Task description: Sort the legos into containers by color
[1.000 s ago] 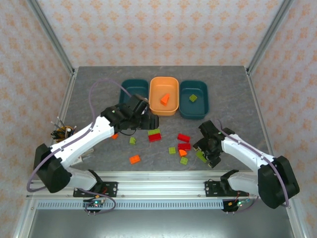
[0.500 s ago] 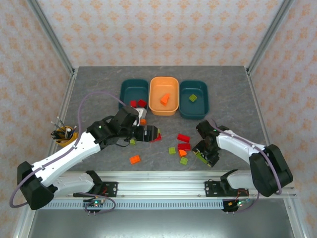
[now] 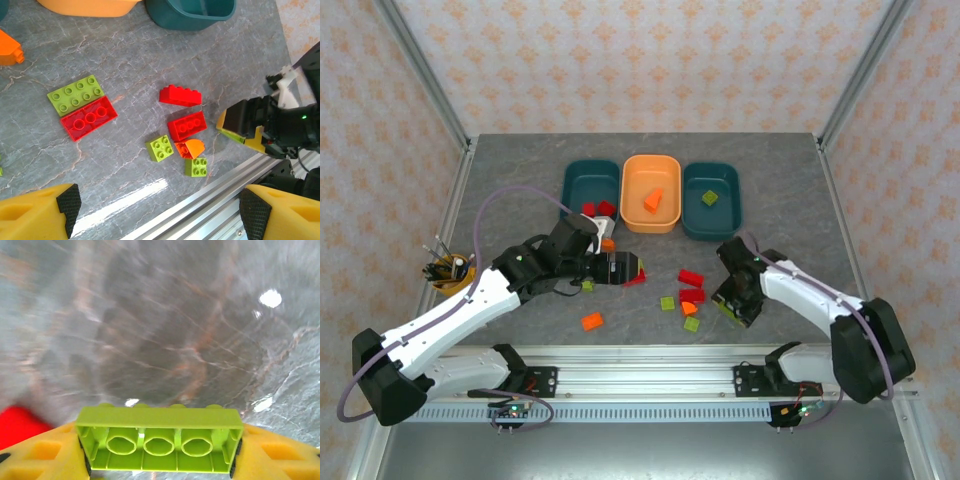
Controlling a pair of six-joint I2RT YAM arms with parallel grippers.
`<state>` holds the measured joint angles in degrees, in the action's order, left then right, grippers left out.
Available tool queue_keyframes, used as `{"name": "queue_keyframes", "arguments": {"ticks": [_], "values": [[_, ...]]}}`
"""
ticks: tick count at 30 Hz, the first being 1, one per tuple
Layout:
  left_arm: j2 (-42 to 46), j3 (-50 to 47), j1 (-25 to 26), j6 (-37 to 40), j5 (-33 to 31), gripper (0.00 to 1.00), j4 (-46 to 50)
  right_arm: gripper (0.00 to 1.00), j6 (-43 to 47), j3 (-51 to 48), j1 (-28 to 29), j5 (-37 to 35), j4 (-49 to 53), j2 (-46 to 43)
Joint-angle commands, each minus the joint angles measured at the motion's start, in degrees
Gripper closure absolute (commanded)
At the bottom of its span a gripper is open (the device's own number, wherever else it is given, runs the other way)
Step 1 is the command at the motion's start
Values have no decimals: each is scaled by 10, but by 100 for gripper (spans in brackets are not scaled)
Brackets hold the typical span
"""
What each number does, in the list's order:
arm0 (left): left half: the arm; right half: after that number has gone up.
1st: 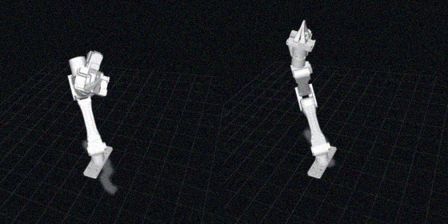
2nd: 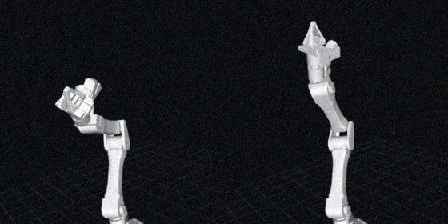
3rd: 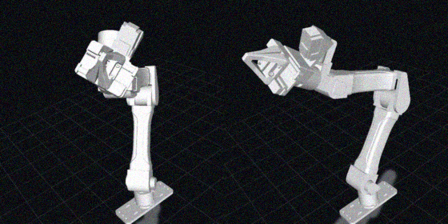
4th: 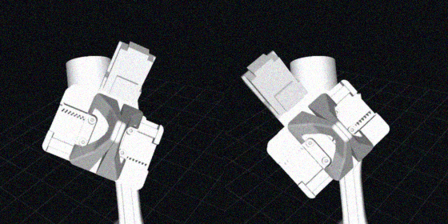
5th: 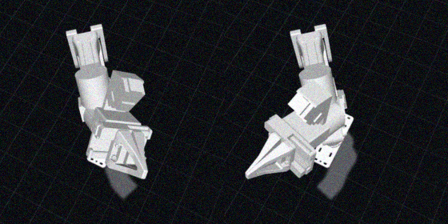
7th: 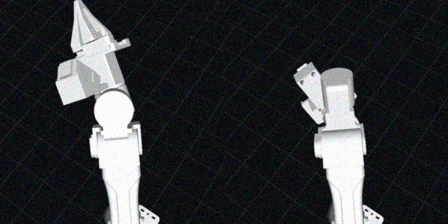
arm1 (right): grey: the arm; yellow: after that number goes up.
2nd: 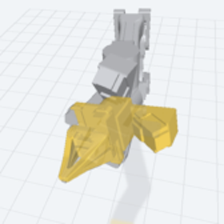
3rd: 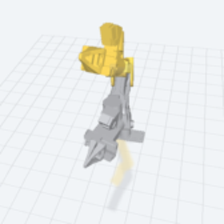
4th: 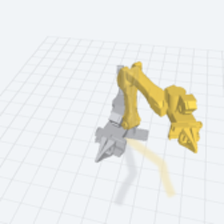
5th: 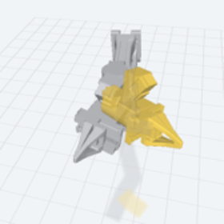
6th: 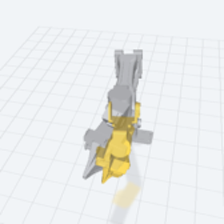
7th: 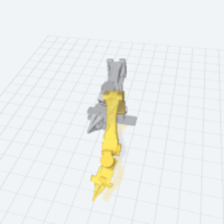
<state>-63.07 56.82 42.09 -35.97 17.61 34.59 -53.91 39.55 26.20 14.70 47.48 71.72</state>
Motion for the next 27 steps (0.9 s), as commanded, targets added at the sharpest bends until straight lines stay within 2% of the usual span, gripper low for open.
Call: {"name": "queue_keyframes", "arguments": {"ticks": [1, 7, 11, 15, 19, 22, 27], "values": [[-12, 40, 5, -20, -10, 14, -25, 43, 49, 95, 0, -71, 43, -22], [-84, 131, -20, -43, -32, 13, -29, 43, 151, 267, -24, -97, 59, 81], [-120, 162, -53, -68, -33, 13, -49, 43, 224, 376, -53, -52, 35, 192], [-144, 189, -88, -78, -29, 13, -58, 43, 298, 501, -76, -20, 61, 327], [-163, 217, -101, -66, -31, 13, -41, 42, 338, 600, -91, -12, 106, 434], [-166, 227, -106, -67, -45, 13, -26, 42, 348, 644, -95, -3, 140, 493], [-163, 234, -109, -70, -74, 14, 17, 39, 340, 644, -99, -9, 143, 526]]}}
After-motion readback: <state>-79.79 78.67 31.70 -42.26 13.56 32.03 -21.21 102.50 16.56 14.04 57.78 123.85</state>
